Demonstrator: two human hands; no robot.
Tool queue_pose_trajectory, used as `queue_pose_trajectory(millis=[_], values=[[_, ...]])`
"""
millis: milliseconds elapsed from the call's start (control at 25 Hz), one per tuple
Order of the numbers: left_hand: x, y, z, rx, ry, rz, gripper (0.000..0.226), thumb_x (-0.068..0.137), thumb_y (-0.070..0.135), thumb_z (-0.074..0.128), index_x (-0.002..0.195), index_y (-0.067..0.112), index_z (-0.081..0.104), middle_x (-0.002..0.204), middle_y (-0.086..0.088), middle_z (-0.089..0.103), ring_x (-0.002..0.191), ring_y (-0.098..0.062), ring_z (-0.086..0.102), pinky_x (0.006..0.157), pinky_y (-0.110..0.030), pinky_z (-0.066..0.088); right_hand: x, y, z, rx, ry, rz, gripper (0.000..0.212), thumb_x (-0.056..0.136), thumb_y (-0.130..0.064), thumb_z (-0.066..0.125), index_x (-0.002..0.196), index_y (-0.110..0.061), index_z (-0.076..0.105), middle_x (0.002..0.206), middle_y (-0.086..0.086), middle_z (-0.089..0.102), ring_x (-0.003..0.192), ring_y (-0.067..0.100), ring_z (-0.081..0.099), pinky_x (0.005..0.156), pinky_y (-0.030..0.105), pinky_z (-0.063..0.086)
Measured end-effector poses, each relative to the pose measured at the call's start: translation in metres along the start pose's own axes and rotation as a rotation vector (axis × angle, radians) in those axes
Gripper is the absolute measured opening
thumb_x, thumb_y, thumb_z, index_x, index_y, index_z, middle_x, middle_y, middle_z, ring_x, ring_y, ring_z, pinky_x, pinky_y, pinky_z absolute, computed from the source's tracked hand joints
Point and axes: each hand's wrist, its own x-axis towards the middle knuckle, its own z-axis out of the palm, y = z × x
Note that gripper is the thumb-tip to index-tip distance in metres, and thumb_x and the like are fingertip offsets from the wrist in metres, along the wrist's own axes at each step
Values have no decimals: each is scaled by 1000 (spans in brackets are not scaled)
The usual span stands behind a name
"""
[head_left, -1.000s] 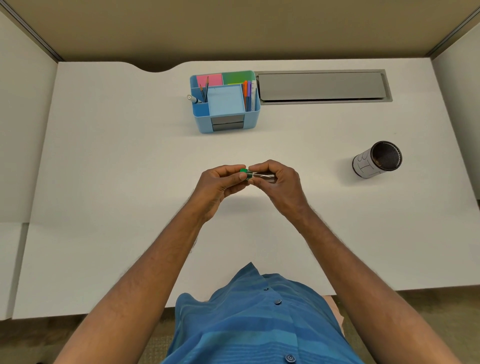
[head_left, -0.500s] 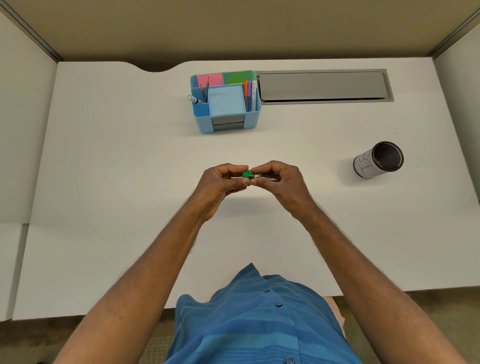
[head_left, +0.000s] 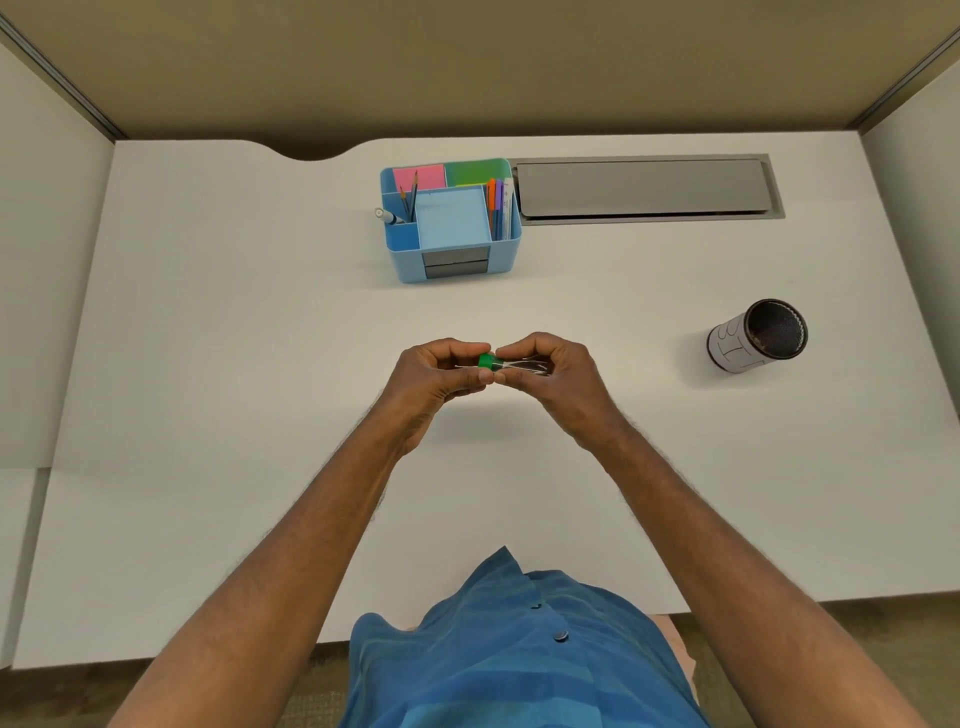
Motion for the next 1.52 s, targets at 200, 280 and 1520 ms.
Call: queue_pose_trajectory(millis=[200,280,1520], values=[[10,10,-13,27,54,49,28,87,2,77,112,13,78,102,-9,81,95,-22,76,80,-28,62,23,-4,14,-240,-48,-64,28,91,-21,80,115,-27,68,112,-5,72,105,8,70,92,21,57],[15,16,-16,39,103,74,32,87,3,77,117,13,75,104,-10,81,95,-22,77,78,-26,61,35,-9,20,-377,-78,-107,36,92,-23,79,124,-27,64,112,-6,70,106,7,67,94,21,54],[163,49,-81,77,668,91,28,99,15,66,127,12,68,127,-8,71,117,-25,69,95,-45,62,220,-17,103,-1058,-18,-371,30,100,-23,61,128,-10,62,118,11,72,107,29,60,84,42,49]])
